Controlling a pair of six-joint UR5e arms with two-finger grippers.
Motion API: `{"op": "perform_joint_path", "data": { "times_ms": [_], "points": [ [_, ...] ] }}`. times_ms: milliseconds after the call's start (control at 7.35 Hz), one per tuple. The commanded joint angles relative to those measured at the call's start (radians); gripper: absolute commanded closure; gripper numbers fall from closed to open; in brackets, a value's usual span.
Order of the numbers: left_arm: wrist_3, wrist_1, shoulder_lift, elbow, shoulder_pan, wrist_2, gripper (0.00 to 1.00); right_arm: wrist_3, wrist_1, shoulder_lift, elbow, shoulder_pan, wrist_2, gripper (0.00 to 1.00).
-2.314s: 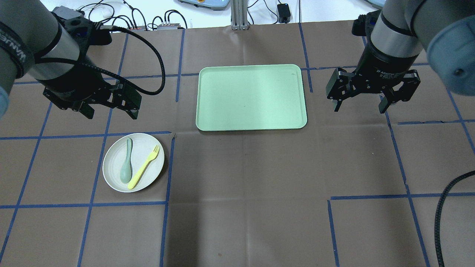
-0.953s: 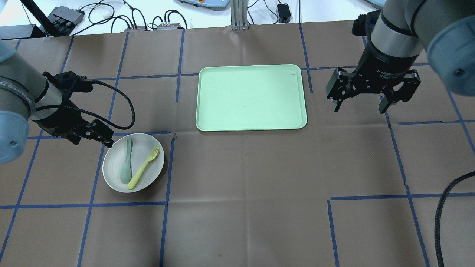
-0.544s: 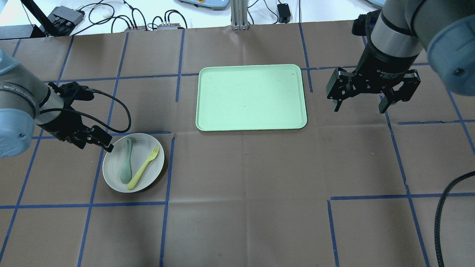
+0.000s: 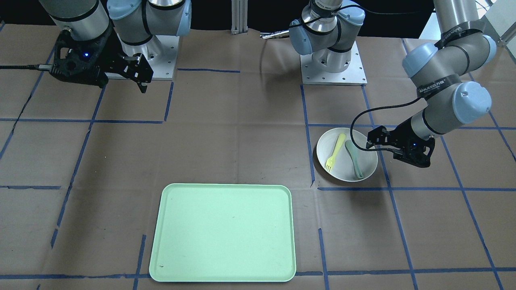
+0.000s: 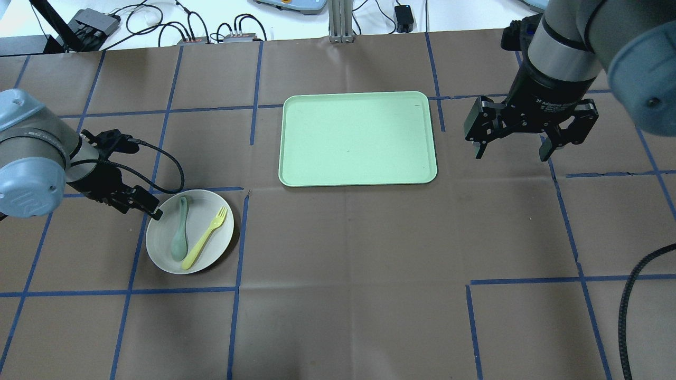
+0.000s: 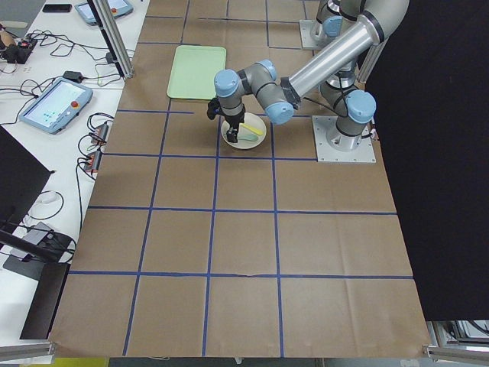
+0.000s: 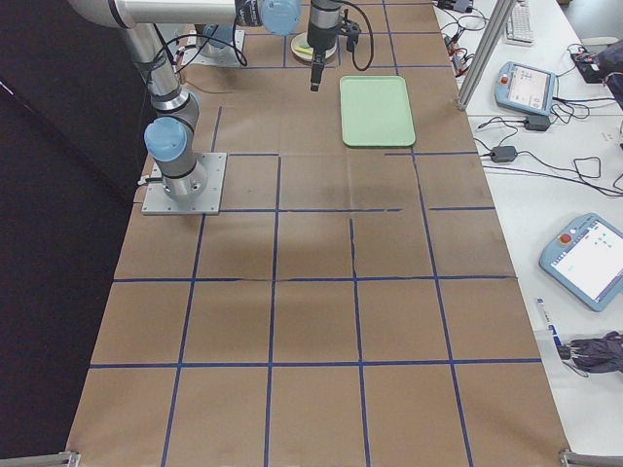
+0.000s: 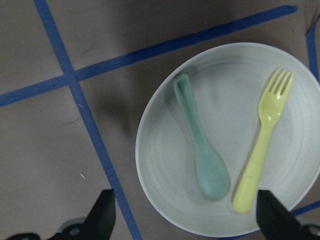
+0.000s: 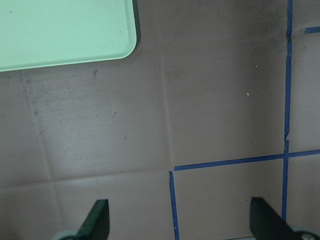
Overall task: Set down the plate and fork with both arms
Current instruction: 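Close the left gripper on the white plate's rim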
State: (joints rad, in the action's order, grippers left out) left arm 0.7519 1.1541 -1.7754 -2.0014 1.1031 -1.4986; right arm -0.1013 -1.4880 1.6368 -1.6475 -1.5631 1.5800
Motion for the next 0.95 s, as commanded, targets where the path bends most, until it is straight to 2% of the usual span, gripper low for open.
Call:
{"op": "perform_joint_path", "data": {
  "times_ms": [0, 272, 544, 680, 817],
  "points": [
    [-0.006, -0.019, -0.045, -0.002, -0.014, 0.003, 0.01, 0.000, 0.000, 0.000, 0.000, 0.000, 0.000, 0.00],
    [-0.006, -0.020, -0.070, 0.001, -0.015, 0.023, 0.13, 0.000, 0.000, 0.000, 0.000, 0.000, 0.000, 0.00],
    [-0.008, -0.042, -0.091, -0.002, -0.015, 0.024, 0.16, 0.000, 0.000, 0.000, 0.000, 0.000, 0.000, 0.00],
    [-0.008, -0.043, -0.094, -0.003, -0.015, 0.024, 0.21, 0.000, 0.000, 0.000, 0.000, 0.000, 0.000, 0.00],
    [-0.009, -0.045, -0.104, -0.002, -0.015, 0.024, 0.34, 0.000, 0.000, 0.000, 0.000, 0.000, 0.000, 0.00]
  ]
}}
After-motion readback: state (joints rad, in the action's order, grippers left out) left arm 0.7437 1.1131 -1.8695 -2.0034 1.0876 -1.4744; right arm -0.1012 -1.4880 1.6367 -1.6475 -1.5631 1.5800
